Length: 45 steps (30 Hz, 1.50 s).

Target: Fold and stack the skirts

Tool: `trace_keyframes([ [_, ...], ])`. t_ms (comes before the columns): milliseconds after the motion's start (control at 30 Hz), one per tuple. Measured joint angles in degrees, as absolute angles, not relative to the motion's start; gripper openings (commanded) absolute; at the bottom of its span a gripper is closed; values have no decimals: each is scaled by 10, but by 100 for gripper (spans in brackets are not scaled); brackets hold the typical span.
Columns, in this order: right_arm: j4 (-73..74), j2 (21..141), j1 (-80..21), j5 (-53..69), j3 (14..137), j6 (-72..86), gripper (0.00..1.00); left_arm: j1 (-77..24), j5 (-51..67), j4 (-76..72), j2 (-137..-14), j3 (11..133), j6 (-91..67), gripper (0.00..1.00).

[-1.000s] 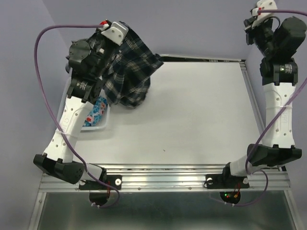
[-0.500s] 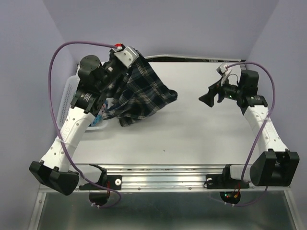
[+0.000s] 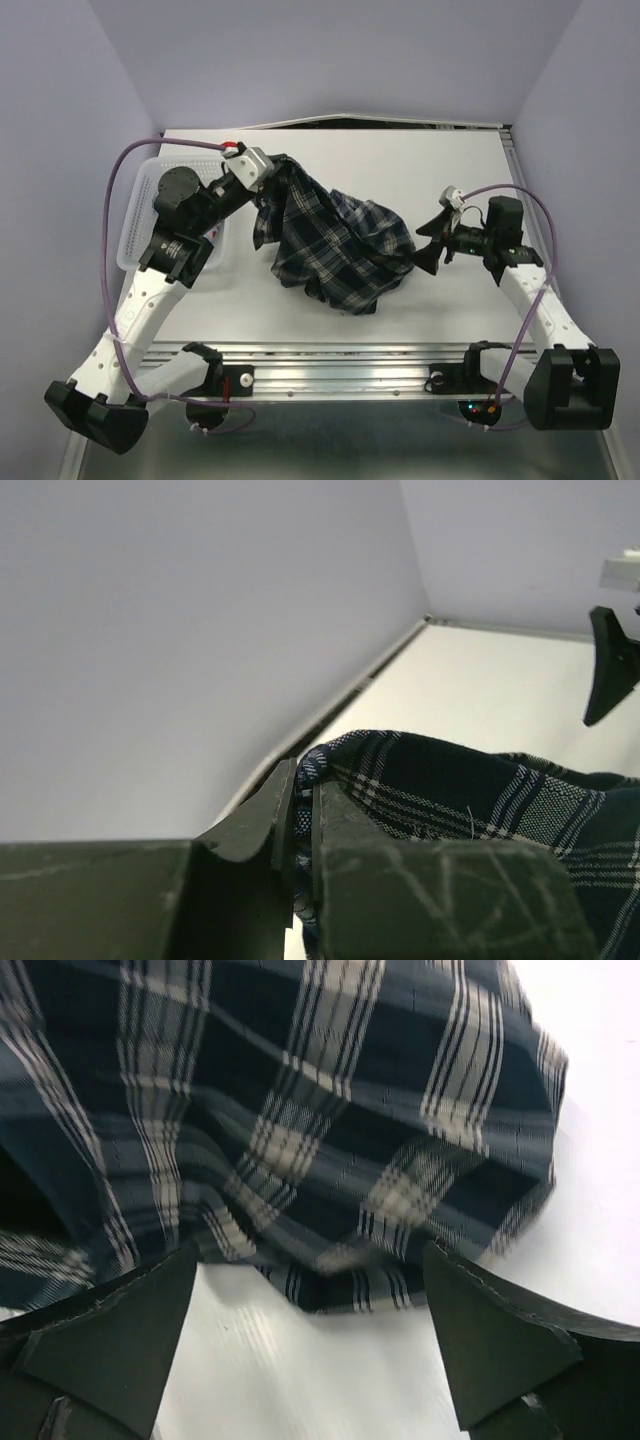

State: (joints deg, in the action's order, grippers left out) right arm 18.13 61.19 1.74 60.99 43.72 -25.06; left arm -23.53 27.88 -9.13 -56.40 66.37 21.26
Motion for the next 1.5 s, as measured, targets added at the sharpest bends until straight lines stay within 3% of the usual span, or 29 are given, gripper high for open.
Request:
trace_keyframes([
  [133, 85, 616, -16, 643, 364, -211, 100, -235, 289, -83, -561, 602, 201, 0],
  [233, 96, 626, -43, 653, 358, -266, 100, -235, 287, -78, -559, 574, 200, 0],
  [600, 302, 536, -59, 574, 296, -514, 99, -233, 282, -86, -551, 551, 207, 0],
  [767, 348, 601, -59, 572, 318, -525, 98, -226, 287, -86, -541, 551, 211, 0],
  [1000, 298, 721, -59, 665, 386, -392, 95, -225, 303, -87, -515, 544, 211, 0],
  [1300, 41, 762, -90, 714, 351, -160, 93, -224, 308, -87, -503, 539, 209, 0],
  [1400, -24, 775, -118, 714, 342, -119, 89, -224, 308, -87, -503, 539, 209, 0],
  [1500, -63, 783, -131, 714, 337, -99, 76, -224, 307, -86, -503, 539, 209, 0],
])
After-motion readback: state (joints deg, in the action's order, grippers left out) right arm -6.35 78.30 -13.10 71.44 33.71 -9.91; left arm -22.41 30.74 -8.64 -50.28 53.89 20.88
